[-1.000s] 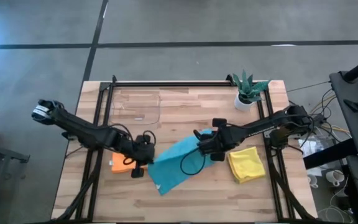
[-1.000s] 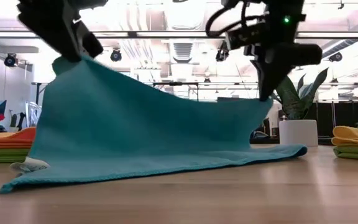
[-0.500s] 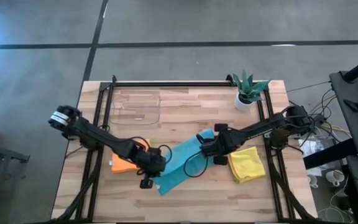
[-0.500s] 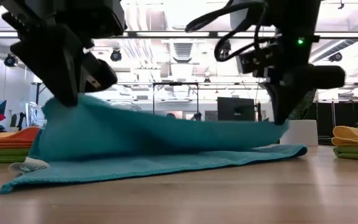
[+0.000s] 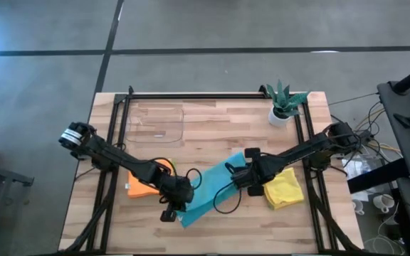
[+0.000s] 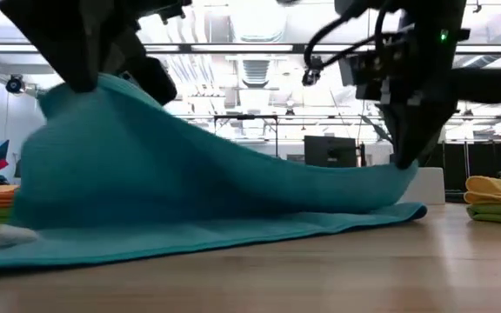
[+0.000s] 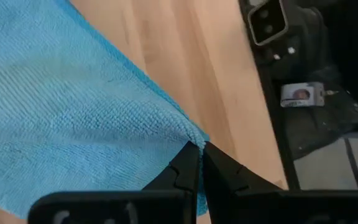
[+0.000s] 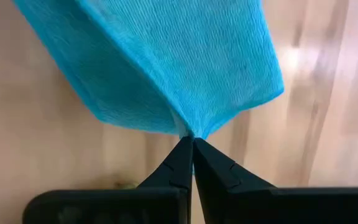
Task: Fold microfiber towels
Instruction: Fold the blue microfiber cloth
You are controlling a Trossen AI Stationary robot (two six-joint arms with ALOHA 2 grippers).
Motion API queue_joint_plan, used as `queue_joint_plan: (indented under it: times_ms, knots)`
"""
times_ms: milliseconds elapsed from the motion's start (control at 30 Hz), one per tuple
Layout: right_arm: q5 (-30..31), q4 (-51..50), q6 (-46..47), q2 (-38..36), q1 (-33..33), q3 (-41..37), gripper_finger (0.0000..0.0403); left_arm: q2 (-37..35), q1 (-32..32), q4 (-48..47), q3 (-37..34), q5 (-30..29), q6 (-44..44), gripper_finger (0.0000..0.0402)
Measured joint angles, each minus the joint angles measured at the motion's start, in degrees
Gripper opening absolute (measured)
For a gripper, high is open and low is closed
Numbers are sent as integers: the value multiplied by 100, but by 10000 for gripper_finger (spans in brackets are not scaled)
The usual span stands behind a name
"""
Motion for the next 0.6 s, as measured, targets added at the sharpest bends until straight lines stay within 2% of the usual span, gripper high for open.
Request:
queue_joint_plan:
  times_ms: [233,467,600]
  knots:
    - [-129,248,155,-3,43,-173,9,353,-70,22,-54,54,-3,0]
    - [-133,394,173,-3,43,-362,9,946,-147,201,126,455,-11,0]
    - [-131,376,173,-3,54,-350,10,1082,-167,316,170,561,-25,20]
